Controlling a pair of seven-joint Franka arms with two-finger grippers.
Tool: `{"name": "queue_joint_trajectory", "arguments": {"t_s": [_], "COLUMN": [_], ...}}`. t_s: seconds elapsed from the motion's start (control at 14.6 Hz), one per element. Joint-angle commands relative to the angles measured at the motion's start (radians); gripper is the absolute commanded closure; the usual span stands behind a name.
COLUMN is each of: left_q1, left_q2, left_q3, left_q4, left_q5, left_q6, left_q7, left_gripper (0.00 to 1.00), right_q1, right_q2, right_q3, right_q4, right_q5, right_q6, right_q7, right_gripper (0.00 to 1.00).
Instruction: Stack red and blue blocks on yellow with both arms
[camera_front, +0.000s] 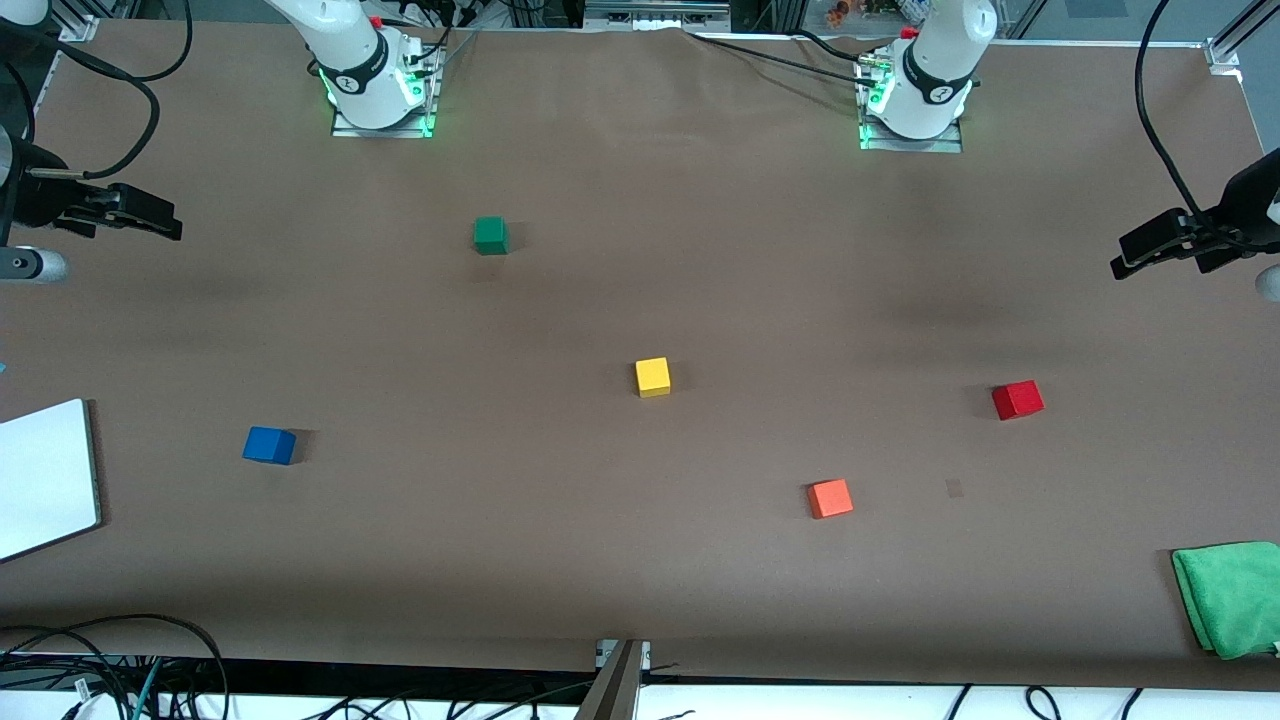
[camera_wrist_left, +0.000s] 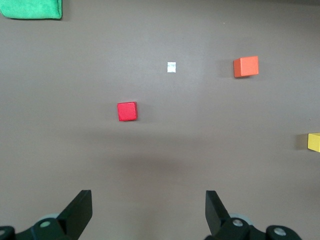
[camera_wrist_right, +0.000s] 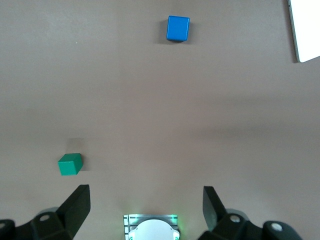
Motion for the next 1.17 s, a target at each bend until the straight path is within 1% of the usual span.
{"name": "queue_joint_trajectory", "arguments": {"t_s": [0.0, 0.14, 0.41, 0.55, 0.76, 1.1], "left_q1": [-0.009, -0.009, 0.0, 0.0, 0.003, 0.003], "left_q2": [-0.01, 0.008, 0.012, 0.041, 0.045, 0.067], "left_q3": [-0.018, -0.02, -0.018, -0.015, -0.008, -0.007], "left_q4": [0.006, 0.032, 0.032, 0.029, 0.024, 0.021], "left_q5": [-0.006, -0.006, -0.009, -0.007, -0.006, 0.056], "left_q6": [-0.027, -0.027, -0.027, -0.027, -0.025, -0.022], "left_q7": [0.001, 0.004, 0.013, 0.01, 0.013, 0.008], "left_gripper": [0.0, 0.0, 0.0, 0.0, 0.0, 0.0], "right_q1": [-0.008, -0.011, -0.011, -0.009, -0.006, -0.009], "right_q2": [0.005, 0.005, 0.011, 0.011, 0.011, 0.011], "right_q3": [0.004, 0.0, -0.002, 0.0, 0.0, 0.0], "right_q4": [0.002, 0.002, 0.006, 0.006, 0.006, 0.006], "right_q5": [-0.009, -0.011, -0.009, -0.009, -0.009, -0.009], "right_q6": [0.004, 0.006, 0.006, 0.006, 0.006, 0.007], "right_q7": [0.0, -0.006, -0.004, 0.002, -0.001, -0.003], "right_gripper": [0.0, 0.0, 0.0, 0.0, 0.0, 0.0]}}
